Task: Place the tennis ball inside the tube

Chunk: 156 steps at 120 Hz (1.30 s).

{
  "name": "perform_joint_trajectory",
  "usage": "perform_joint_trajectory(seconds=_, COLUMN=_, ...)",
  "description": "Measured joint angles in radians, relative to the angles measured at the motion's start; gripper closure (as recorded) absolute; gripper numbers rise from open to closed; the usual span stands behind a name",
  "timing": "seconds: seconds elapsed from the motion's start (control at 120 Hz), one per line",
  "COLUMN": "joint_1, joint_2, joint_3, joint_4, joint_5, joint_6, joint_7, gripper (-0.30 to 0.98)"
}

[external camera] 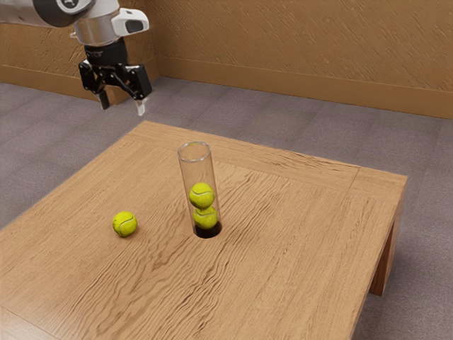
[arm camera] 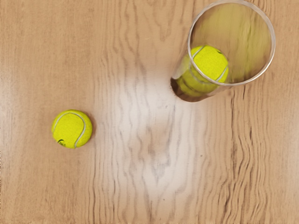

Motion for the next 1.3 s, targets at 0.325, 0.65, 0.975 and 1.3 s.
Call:
perform_joint_trajectory(seconds=0.325, joint_1=0.043, joint_2=-0.161, joint_3=-0.008, joint_4=-0.182, joint_5=-0.003, joint_6=0.008, joint_7=0.003, gripper=0.00)
perform_joint_trajectory(seconds=0.65, joint_1=0.140, joint_2=-0.398, joint_3=0.021, joint_4=-0.759, joint_5=0.051, joint_6=0.305, joint_7=0.002, gripper=0.00)
perform_joint_trajectory(seconds=0.975, joint_1=0.221, joint_2=-0.159, joint_3=0.018, joint_4=-0.831, joint_5=0.051, joint_6=0.732, joint_7=0.156, gripper=0.00)
perform_joint_trajectory(seconds=1.3, joint_1=0.230, joint_2=0.114, joint_3=0.012, joint_4=-0.707, joint_5=-0.035, joint_6=0.927, joint_7=0.266, gripper=0.00)
